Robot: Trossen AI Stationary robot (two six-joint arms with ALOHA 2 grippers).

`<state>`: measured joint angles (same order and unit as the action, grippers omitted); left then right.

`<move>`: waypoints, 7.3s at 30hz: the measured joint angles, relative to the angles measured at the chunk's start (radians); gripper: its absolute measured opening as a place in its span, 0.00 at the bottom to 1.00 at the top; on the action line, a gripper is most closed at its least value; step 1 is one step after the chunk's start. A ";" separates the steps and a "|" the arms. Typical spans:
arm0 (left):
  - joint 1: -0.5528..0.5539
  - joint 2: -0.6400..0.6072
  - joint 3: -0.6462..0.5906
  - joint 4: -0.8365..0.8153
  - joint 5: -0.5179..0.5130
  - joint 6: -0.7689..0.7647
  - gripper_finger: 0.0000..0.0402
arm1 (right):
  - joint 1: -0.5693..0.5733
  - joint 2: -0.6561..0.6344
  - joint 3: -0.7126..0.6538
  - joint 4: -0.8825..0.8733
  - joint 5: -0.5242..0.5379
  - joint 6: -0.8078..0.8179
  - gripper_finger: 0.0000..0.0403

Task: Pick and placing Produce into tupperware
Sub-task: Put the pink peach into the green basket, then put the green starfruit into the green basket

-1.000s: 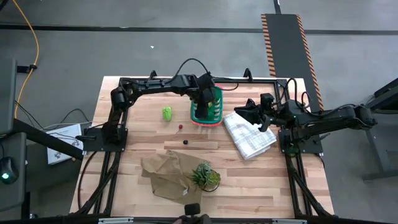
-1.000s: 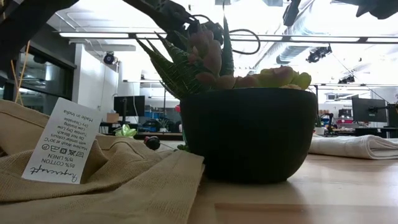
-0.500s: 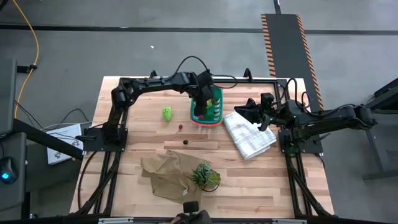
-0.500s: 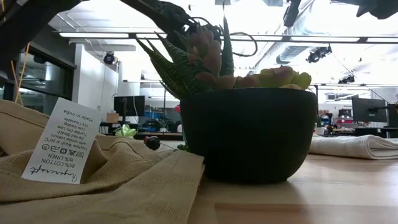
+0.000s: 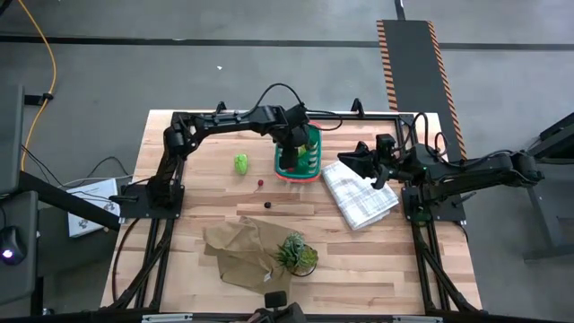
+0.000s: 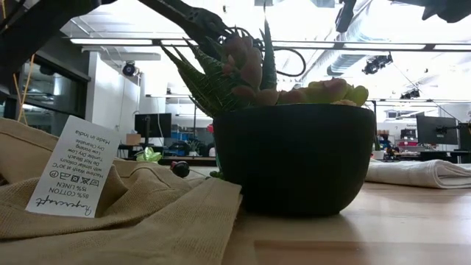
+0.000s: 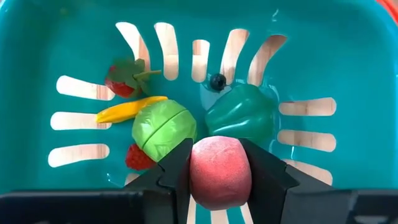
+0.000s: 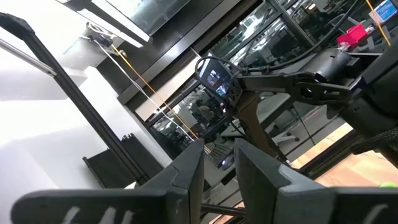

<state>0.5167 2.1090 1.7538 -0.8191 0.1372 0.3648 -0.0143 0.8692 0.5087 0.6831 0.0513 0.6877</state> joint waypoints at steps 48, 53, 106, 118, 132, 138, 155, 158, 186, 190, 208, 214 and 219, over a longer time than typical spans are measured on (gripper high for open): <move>0.085 -0.232 0.454 -0.547 -0.228 -0.426 0.37 | 0.089 0.000 0.000 -0.017 -0.006 -0.038 0.20; 0.084 -0.293 0.454 -0.667 -0.298 -0.512 0.37 | 0.089 0.000 0.000 -0.030 -0.006 -0.014 0.20; -0.092 -0.886 -0.547 -0.388 -0.209 -1.290 0.37 | -0.311 0.001 0.000 0.015 -0.303 0.035 0.20; -0.091 -0.754 -0.590 -0.314 -0.328 -1.611 0.37 | -0.603 0.001 0.000 0.009 -0.841 0.100 0.20; 0.029 -0.526 -0.591 -0.222 -0.167 -1.633 0.65 | -0.693 0.001 0.001 0.009 -1.054 0.038 0.20; 0.080 -0.499 -0.591 -0.193 -0.163 -1.634 0.84 | -0.693 0.001 0.001 0.009 -1.081 0.038 0.20; 0.118 -0.390 -0.590 -0.143 -0.152 -1.591 0.90 | -0.693 0.001 0.001 0.009 -1.081 0.046 0.20; 0.118 -0.374 -0.590 -0.142 -0.149 -1.574 0.89 | -0.693 0.001 0.001 0.009 -1.080 0.046 0.20; 0.119 -0.290 -0.590 -0.116 -0.145 -1.513 0.75 | -0.693 0.001 0.001 -0.006 -1.078 0.037 0.20; 0.119 -0.290 -0.590 -0.116 -0.153 -1.513 0.70 | -0.693 0.001 0.001 -0.007 -1.078 0.037 0.20; 0.118 -0.291 -0.669 -0.088 -0.102 -1.532 0.63 | -0.693 0.001 0.001 -0.007 -1.080 0.023 0.20; 0.118 -0.291 -0.669 -0.042 -0.100 -1.527 0.63 | -0.692 0.001 0.001 -0.007 -1.066 0.011 0.20; 0.118 -0.291 -0.669 0.001 -0.102 -1.524 0.60 | -0.693 0.001 0.001 -0.008 -1.065 0.011 0.20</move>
<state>0.6350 1.8179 1.0851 -0.8181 0.0352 -1.1590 -0.7071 0.8703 0.5098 0.6747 -1.0134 0.6983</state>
